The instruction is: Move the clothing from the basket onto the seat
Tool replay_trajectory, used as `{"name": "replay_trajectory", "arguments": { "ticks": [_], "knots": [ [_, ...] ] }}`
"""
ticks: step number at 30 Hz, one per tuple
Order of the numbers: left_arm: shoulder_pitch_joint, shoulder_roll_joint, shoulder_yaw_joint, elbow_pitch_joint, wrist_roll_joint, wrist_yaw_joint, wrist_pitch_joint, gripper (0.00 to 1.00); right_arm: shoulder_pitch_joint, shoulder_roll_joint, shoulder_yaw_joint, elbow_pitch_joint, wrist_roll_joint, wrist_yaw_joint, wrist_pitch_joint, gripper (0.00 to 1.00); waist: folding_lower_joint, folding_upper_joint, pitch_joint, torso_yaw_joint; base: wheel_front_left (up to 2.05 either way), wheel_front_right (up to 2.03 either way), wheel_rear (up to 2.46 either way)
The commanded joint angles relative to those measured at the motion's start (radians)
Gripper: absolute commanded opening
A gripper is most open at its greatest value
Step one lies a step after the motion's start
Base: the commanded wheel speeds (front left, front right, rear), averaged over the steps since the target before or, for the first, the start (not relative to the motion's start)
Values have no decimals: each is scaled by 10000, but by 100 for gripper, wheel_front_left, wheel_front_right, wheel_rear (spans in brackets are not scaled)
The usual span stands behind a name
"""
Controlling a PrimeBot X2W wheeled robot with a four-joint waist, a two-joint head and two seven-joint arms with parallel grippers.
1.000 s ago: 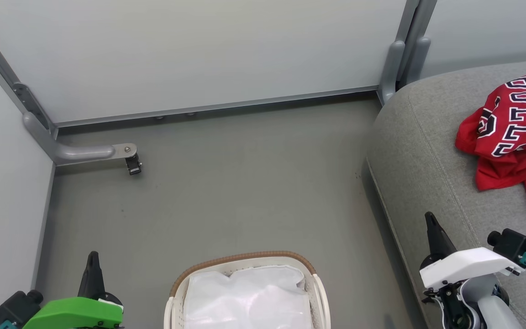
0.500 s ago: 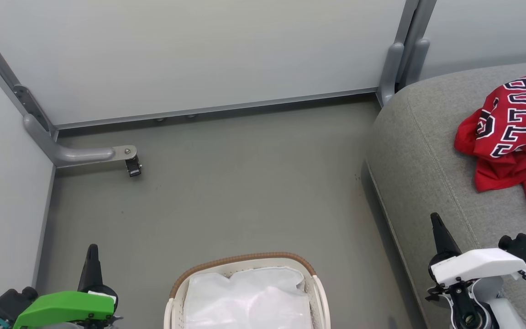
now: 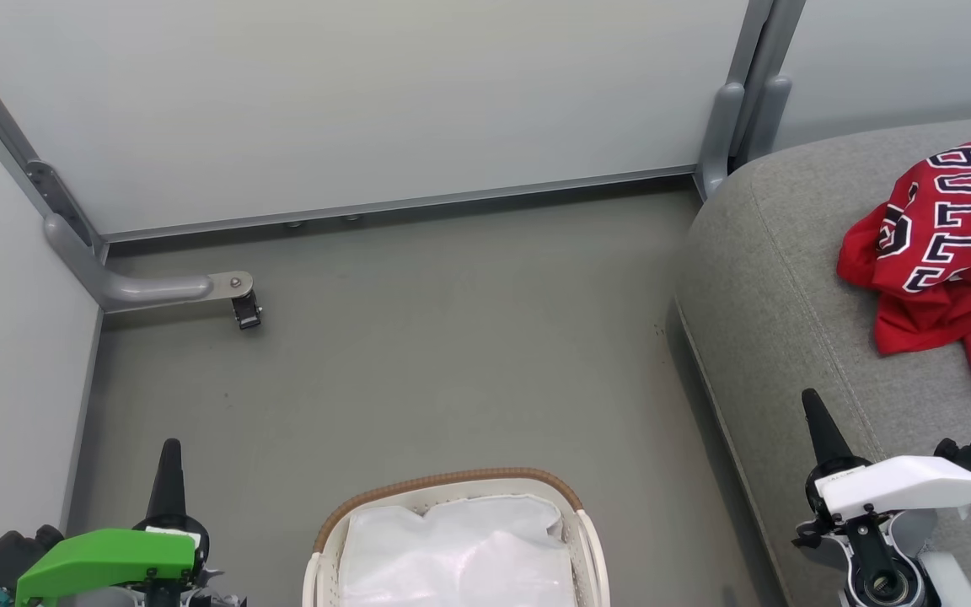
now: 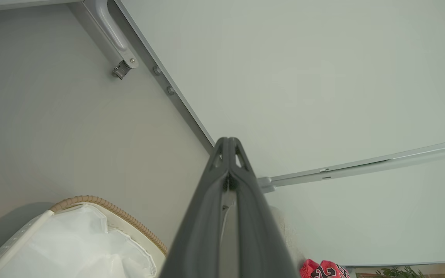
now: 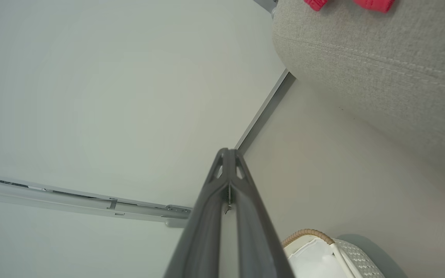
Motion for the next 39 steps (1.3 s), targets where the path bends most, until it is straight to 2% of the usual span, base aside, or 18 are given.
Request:
{"name": "replay_trajectory", "arguments": {
  "ticks": [1, 39],
  "knots": [
    [-285, 22, 39, -120, -250, -16, 81, 0, 35, -58, -65, -139, 276, -5, 77, 0, 0, 0, -5, -1, 0, 0, 0],
    [-529, -41, 211, -510, -3031, -24, 933, 0, 220, -81, -512, -567, 3504, -7, 927, 0, 0, 0, -167, -29, 0, 0, 0]
  ]
}}
